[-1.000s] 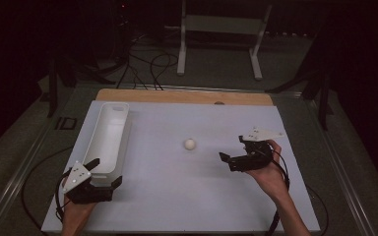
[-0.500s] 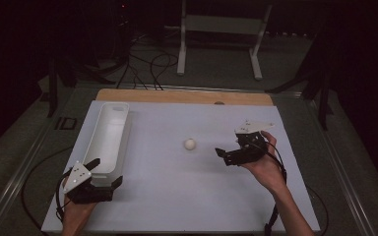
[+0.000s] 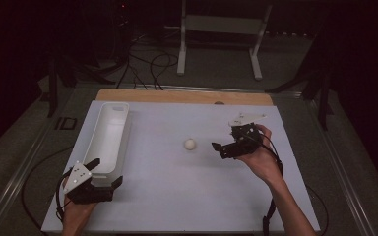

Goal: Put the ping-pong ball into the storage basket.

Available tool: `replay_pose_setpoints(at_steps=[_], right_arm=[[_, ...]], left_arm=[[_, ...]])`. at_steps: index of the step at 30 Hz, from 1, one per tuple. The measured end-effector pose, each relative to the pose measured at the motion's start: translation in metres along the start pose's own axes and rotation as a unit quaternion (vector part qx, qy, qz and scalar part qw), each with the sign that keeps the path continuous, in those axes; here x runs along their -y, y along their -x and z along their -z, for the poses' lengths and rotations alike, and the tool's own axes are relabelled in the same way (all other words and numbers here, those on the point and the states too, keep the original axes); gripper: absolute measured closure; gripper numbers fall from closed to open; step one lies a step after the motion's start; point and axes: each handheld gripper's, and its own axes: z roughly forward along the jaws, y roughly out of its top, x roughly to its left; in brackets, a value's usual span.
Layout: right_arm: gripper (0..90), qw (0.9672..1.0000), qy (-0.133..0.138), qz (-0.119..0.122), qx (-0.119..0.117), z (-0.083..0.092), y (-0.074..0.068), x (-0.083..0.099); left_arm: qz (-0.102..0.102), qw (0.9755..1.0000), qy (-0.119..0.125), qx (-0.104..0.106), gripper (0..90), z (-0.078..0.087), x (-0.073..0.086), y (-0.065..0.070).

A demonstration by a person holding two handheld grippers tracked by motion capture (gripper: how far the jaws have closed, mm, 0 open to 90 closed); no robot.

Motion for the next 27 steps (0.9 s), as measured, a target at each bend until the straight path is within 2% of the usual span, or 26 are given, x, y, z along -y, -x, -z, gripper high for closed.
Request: replay_pose_setpoints(at_steps=[17,27], right_arm=[[7.0,0.9997,-0.023,0.009,-0.003,-0.013,0.001,-0.013],[6.9,0.9994,-0.033,0.005,-0.007,-0.022,0.003,-0.023]], left_arm=[[-0.002,1.0,-0.001,0.001,0.1,0.0,0.0,0.0],[-0.002,1.0,-0.001,0.001,0.1,0.0,0.0,0.0]])
